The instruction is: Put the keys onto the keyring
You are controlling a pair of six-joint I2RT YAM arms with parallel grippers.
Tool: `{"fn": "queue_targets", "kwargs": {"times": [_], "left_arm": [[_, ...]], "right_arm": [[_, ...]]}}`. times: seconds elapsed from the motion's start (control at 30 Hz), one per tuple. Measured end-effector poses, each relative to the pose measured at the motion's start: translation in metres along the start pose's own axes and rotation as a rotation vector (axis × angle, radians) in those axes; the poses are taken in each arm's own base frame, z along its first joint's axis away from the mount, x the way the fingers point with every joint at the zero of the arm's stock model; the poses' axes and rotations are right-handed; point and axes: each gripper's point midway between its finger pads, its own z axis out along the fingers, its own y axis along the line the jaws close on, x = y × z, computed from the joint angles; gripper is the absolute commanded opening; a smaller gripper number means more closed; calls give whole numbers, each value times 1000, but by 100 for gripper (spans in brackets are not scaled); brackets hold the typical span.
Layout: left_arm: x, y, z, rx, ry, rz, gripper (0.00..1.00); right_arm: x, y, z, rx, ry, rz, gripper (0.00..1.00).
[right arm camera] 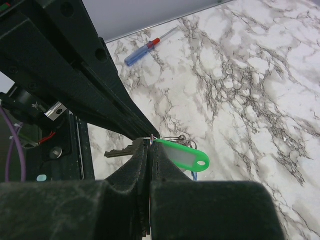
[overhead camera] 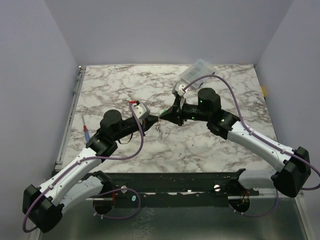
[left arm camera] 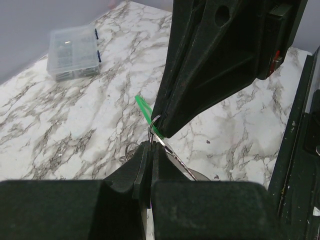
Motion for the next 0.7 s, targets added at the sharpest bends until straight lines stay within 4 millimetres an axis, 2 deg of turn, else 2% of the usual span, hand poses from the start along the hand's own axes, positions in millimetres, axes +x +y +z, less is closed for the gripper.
{"fn": "queue_targets", "kwargs": {"times": [0.43, 0.7], "left_arm": [[6, 0, -3, -3, 27, -1, 0], [2, -1, -6, -7, 13, 10, 0]], "right_arm": [[9, -2, 4, -1, 35, 29, 1], [12, 0, 4, 0, 43, 69, 1]]}}
